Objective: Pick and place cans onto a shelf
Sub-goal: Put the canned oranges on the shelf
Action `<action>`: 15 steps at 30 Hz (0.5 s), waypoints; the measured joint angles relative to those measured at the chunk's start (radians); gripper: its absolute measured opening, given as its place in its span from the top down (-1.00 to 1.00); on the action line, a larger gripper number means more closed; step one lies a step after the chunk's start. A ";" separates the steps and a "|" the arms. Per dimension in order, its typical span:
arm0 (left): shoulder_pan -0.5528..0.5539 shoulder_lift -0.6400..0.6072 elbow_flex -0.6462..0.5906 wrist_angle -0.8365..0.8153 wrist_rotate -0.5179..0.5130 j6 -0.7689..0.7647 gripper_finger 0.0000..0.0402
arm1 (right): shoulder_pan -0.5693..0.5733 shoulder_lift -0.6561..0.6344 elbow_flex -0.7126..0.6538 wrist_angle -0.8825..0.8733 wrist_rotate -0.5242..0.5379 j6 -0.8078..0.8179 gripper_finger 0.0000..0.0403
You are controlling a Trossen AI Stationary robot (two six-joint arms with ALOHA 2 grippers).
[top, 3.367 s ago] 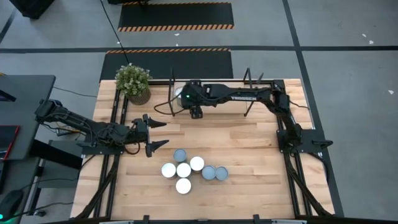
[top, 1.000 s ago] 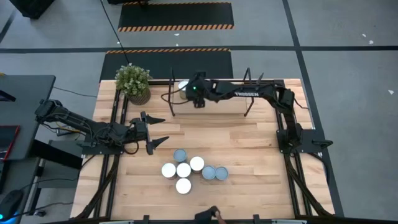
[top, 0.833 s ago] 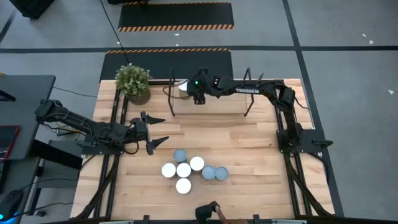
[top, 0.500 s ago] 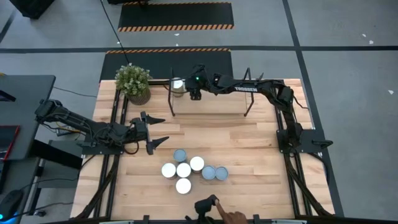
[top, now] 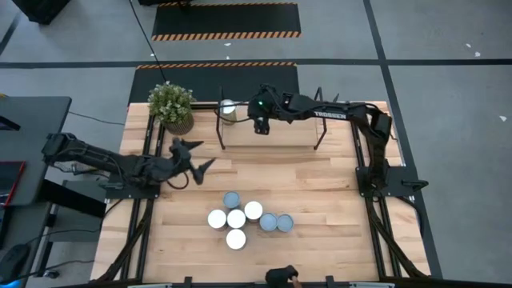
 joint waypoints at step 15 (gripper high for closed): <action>0.236 0.084 0.218 -0.625 0.009 -0.329 -0.94 | 0.049 -0.214 -0.402 0.426 -0.035 -0.045 -0.95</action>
